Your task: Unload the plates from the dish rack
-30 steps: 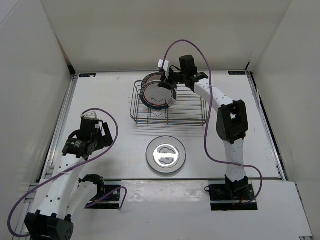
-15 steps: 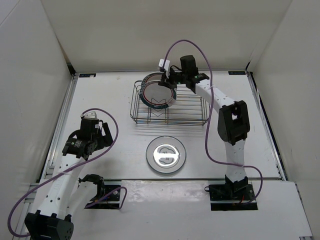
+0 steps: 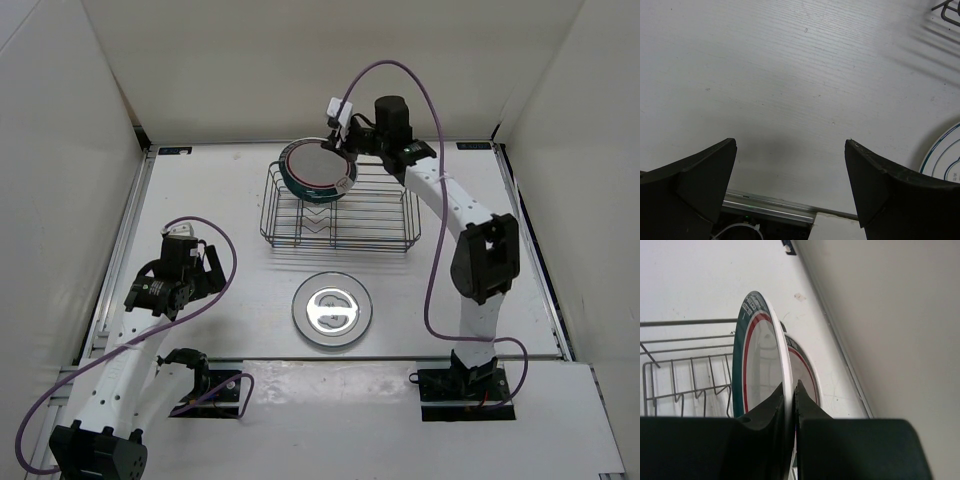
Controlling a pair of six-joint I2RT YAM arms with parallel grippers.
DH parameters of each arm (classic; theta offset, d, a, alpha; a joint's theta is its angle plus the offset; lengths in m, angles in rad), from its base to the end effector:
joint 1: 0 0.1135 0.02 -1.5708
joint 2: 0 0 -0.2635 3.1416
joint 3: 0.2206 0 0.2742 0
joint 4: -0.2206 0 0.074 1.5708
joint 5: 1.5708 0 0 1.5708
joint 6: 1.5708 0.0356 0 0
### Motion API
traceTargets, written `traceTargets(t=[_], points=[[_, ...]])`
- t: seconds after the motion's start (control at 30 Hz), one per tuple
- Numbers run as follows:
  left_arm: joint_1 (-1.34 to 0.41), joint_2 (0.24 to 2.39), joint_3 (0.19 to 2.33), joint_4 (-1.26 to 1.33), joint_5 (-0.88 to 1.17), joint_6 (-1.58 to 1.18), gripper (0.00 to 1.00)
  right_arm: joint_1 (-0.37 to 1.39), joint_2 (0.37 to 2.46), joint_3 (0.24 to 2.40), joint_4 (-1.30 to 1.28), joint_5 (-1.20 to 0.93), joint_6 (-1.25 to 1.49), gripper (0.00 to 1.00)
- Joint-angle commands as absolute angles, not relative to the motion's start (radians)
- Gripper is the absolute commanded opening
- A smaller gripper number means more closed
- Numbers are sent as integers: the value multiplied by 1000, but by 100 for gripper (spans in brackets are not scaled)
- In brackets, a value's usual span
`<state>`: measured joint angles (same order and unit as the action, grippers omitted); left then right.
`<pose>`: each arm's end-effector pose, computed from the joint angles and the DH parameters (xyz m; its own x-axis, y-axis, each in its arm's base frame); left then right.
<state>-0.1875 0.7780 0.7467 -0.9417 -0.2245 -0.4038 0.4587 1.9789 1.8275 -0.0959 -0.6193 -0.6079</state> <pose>0.1614 -0.0226 0.2602 -0.7698 -0.2438 -0.5899 -0.2652 0.9628 -0.0519 0.4373 0.2390 0.3491 0.3140 -0.3636 -0.8770 -0.8355 0.3329 -0.4371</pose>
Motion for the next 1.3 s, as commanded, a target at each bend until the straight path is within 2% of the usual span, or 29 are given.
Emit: traceTargets(t=[0.0,0.3,0.4,0.43,0.57,0.73,0.9,1.1,1.27], points=[[-190,770,742,-928,-213,-400,100,466,1837,1786,50,-576,-525,0],[-192,759,742,-931,-232,-408,100,460,1583,1582,80,-393,-370,0],[-192,750,746,-934,-233,-410,100,460,1419,1465,58,-267,-241,0],[-190,747,742,-936,-238,-410,100,463,1311,1362,51,-148,-195,0],[-190,742,741,-936,-241,-416,100,460,1079,1175,-111,78,-28,0],[-192,739,744,-943,-242,-419,100,457,681,965,-322,257,161,0],[-190,735,744,-946,-238,-419,100,460,505,845,-675,365,345,0],[-192,744,742,-943,-232,-416,100,462,269,655,-802,474,529,0],[-190,756,739,-942,-233,-413,100,462,226,582,-876,477,639,0]])
